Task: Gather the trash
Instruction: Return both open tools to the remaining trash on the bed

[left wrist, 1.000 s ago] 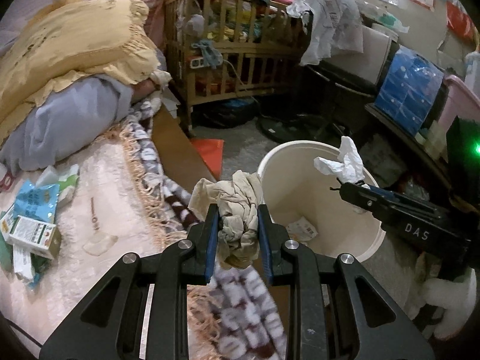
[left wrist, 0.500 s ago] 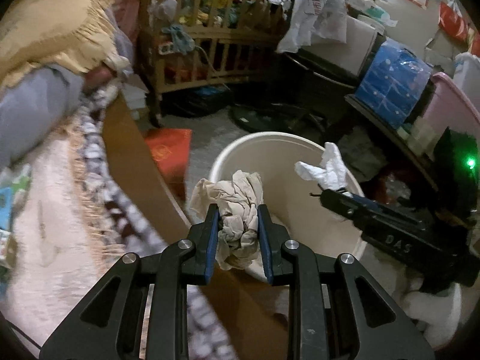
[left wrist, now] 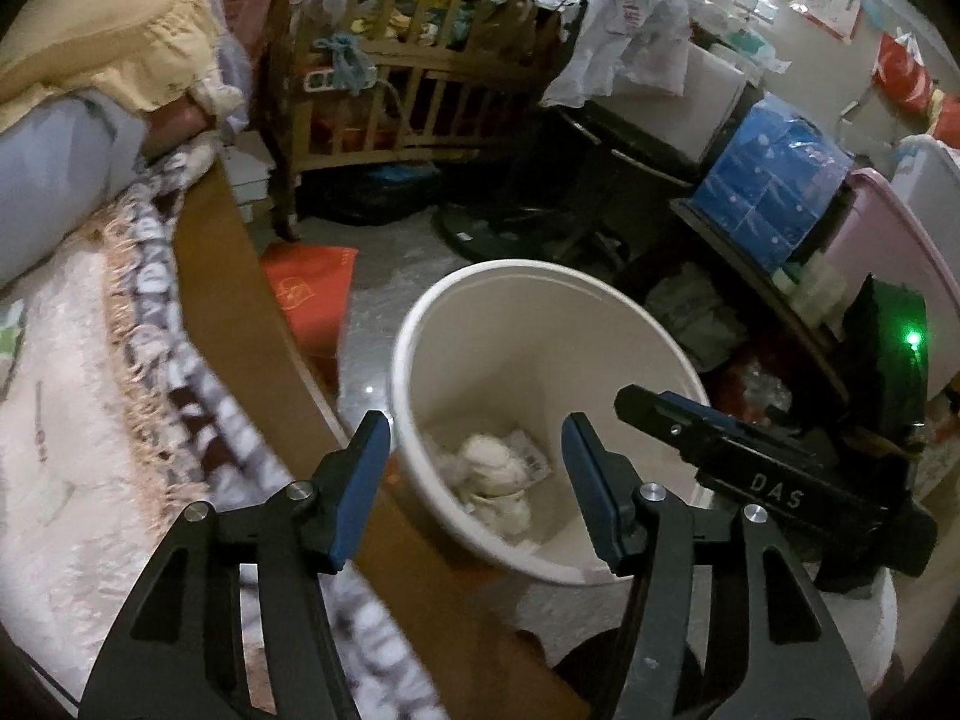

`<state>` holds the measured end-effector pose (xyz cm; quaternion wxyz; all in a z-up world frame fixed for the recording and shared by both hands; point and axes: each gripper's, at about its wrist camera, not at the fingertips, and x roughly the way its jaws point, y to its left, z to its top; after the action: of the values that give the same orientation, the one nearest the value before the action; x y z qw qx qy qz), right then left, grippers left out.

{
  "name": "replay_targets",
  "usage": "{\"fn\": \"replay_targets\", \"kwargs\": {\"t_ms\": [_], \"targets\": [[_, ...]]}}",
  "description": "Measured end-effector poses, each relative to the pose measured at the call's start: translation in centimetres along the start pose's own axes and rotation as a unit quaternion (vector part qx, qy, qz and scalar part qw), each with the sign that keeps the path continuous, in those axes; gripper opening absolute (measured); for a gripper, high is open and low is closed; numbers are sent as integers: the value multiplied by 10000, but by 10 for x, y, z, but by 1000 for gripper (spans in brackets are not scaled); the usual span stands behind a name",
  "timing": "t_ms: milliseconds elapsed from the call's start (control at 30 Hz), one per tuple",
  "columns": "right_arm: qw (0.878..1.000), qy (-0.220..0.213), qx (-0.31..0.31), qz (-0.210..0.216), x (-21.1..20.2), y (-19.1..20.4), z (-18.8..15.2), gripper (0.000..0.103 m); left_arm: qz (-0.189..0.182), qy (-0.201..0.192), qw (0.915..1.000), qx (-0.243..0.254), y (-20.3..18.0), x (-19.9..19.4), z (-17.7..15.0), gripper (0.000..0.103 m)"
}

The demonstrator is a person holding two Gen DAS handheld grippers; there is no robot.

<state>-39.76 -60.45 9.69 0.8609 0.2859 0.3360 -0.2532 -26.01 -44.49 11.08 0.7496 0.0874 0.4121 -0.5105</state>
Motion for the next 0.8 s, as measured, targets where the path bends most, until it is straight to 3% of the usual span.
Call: {"fn": "replay_targets", "kwargs": {"t_ms": [333,500,800], "targets": [[9986,140,-438,260,8,50,-9,48,713,-179,9972,-104,38,-35,-18,58],[9954,265,-771,510,14,89,-17,57,1055,-279,9938,-213,65,-58,-29,58],[9818,629,-1447,1053,36,169,-38,58,1729,-335,9820,-684,134,-108,-58,58]]}}
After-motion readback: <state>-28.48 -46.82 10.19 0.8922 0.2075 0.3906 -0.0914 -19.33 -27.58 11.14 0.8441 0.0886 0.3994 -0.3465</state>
